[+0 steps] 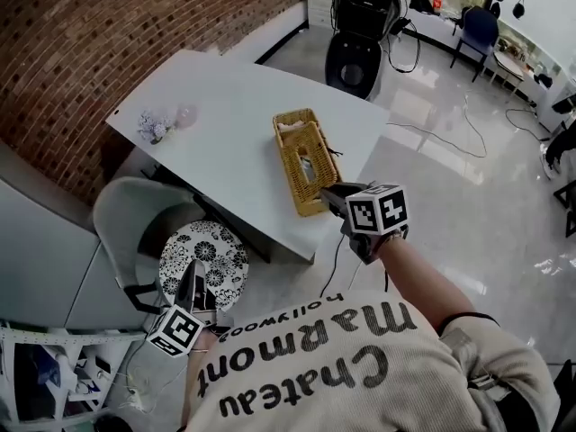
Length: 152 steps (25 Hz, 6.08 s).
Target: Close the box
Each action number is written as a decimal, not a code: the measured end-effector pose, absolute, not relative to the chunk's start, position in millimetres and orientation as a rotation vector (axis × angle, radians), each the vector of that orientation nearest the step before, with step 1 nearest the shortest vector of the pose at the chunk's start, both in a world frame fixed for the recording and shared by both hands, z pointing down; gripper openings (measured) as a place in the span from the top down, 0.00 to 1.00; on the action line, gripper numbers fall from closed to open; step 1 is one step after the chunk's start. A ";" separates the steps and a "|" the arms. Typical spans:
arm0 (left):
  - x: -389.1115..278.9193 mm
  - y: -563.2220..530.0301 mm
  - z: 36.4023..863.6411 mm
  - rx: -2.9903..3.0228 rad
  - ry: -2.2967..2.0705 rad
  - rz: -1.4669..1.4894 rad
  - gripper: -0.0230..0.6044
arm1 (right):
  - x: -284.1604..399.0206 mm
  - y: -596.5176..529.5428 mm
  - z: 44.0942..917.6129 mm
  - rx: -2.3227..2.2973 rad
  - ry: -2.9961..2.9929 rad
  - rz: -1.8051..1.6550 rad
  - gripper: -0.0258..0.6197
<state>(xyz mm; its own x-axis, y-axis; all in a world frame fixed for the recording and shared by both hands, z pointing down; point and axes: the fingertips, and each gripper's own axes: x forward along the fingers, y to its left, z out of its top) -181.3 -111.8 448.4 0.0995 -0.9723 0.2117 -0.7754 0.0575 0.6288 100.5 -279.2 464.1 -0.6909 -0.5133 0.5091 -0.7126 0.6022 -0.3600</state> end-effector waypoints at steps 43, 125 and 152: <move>-156.1 -151.3 440.3 1.820 -1.679 -0.366 0.96 | 125.7 -285.3 498.4 0.977 -2.475 1.085 0.81; -189.2 -112.8 427.4 1.983 -1.444 -0.174 0.96 | 28.9 -170.1 521.7 1.227 -2.228 1.595 0.96; -257.2 -18.1 449.8 2.075 -1.270 -0.057 0.96 | -61.2 -69.7 459.9 1.500 -2.378 1.003 0.96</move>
